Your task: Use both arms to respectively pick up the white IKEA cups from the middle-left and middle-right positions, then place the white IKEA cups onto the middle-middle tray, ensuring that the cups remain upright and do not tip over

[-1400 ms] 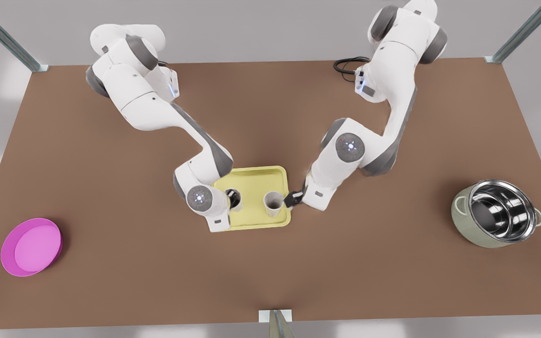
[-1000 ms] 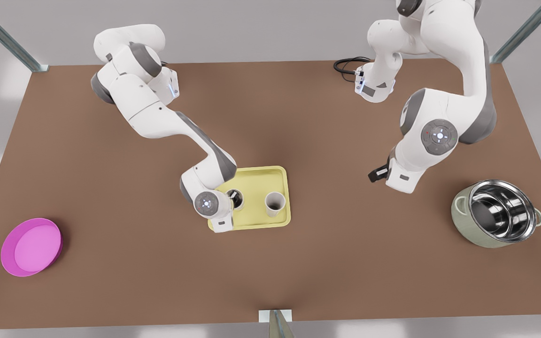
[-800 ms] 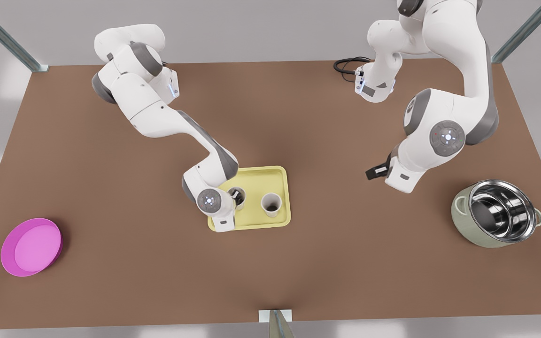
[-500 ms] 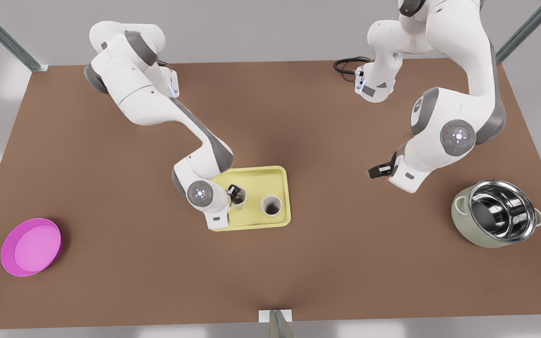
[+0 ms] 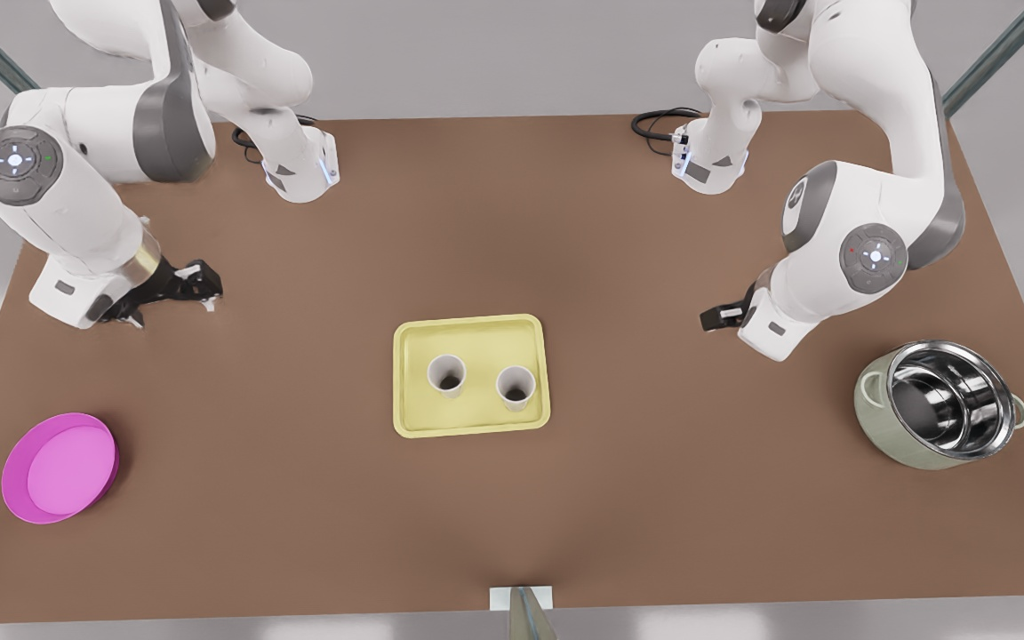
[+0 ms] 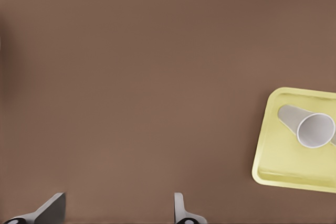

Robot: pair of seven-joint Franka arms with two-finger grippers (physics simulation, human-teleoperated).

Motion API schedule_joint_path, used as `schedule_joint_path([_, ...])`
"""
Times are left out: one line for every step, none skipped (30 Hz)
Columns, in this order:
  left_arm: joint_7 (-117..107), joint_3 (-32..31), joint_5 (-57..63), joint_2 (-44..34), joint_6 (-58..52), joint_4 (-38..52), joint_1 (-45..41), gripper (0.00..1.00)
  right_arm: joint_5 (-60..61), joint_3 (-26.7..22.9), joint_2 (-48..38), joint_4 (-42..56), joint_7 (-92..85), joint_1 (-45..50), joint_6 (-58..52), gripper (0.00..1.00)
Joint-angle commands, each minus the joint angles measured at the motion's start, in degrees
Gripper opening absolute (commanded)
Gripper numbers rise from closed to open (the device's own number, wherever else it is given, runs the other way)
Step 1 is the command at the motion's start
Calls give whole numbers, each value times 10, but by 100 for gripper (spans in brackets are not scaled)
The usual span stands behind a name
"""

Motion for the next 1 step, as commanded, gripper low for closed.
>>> schedule_joint_path([27, -2, 0, -1, -19, 10, -1, 100, 26, -2, -20, -19, 149, 2, -55, 100])
